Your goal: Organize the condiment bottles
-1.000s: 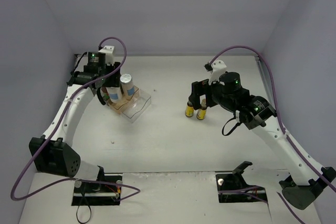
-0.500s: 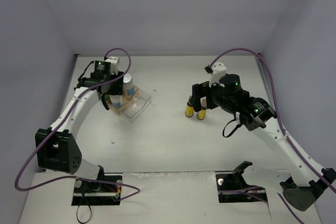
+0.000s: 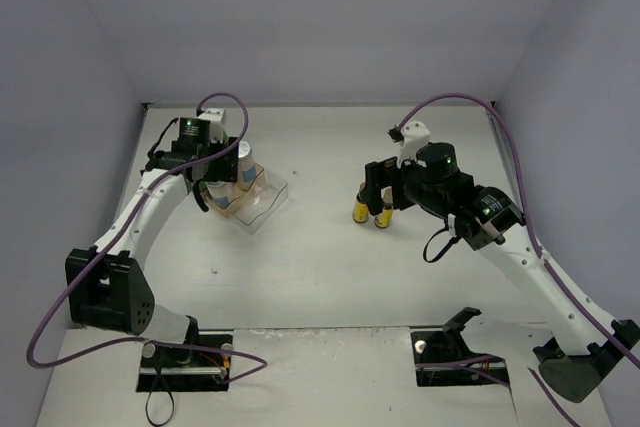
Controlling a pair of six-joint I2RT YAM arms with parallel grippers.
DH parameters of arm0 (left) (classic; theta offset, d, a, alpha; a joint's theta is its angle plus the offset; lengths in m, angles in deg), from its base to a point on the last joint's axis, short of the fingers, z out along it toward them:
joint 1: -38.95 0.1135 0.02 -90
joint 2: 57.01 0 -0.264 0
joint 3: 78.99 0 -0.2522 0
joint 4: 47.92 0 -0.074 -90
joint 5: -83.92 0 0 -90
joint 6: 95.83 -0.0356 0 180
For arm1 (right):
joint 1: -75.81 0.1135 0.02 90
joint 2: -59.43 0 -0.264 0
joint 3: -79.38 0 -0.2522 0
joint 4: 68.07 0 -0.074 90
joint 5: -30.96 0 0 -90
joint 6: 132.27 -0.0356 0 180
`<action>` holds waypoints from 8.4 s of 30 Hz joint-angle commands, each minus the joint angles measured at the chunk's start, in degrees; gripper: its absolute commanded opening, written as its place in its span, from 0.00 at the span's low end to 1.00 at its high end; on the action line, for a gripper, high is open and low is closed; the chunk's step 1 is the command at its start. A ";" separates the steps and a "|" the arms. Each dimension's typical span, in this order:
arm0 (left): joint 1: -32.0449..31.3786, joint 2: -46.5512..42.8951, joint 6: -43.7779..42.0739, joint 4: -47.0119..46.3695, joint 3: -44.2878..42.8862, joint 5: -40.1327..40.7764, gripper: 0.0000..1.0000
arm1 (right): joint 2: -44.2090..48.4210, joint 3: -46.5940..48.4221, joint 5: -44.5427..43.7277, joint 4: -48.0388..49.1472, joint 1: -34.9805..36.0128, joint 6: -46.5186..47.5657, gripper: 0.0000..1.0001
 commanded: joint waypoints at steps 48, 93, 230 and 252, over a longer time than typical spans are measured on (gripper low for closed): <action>-36.56 20.30 5.35 -20.40 -18.71 -11.21 0.75 | 7.40 -2.41 10.57 0.95 -25.55 -1.77 1.00; -18.29 6.07 -0.45 -6.78 -16.51 5.93 0.00 | 6.43 -3.56 12.33 3.76 -25.55 -2.56 1.00; -34.81 0.02 3.94 -20.06 -3.70 6.81 0.03 | 6.08 -5.22 5.03 0.68 -27.66 -7.66 0.97; -12.75 -11.95 4.91 -16.98 9.24 3.12 0.03 | 3.45 -6.63 9.43 5.52 -27.58 -7.49 0.97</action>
